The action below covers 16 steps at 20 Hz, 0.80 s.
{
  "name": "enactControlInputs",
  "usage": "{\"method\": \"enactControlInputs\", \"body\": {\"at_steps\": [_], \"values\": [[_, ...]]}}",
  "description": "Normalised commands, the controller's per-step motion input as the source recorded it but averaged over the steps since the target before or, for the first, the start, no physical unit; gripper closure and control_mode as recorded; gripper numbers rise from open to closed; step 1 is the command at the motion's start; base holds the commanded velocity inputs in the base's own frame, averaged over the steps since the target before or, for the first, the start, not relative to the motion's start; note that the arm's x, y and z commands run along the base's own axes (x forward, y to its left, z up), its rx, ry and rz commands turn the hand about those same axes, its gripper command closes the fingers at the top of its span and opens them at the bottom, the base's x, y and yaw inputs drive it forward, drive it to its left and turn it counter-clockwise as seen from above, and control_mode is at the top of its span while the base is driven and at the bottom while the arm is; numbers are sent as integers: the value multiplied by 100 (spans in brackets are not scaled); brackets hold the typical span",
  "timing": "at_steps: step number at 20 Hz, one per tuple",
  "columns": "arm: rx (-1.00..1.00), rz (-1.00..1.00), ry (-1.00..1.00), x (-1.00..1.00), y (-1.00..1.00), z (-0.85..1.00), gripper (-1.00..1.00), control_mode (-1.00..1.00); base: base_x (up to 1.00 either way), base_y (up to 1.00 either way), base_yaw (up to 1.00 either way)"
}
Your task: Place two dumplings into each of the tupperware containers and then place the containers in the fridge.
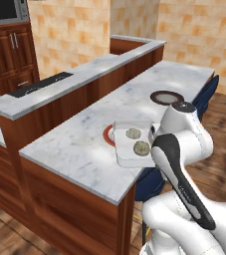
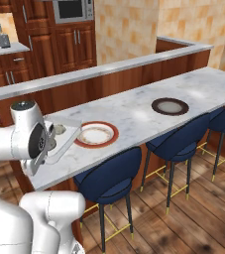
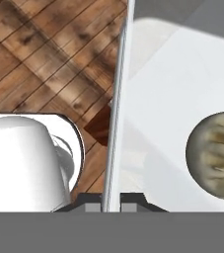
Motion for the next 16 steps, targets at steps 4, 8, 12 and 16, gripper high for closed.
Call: {"method": "enactControlInputs", "body": {"at_steps": [4, 8, 12, 16], "values": [[0, 17, -1, -22, -44, 42, 100, -100, 0, 0, 0], [-1, 0, -2, -21, -25, 50, 100, -100, 0, 0, 0], [0, 0, 0, 0, -34, 30, 100, -100, 0, 0, 0], [0, 0, 0, -1, -1, 24, 100, -100, 0, 0, 0]]}}
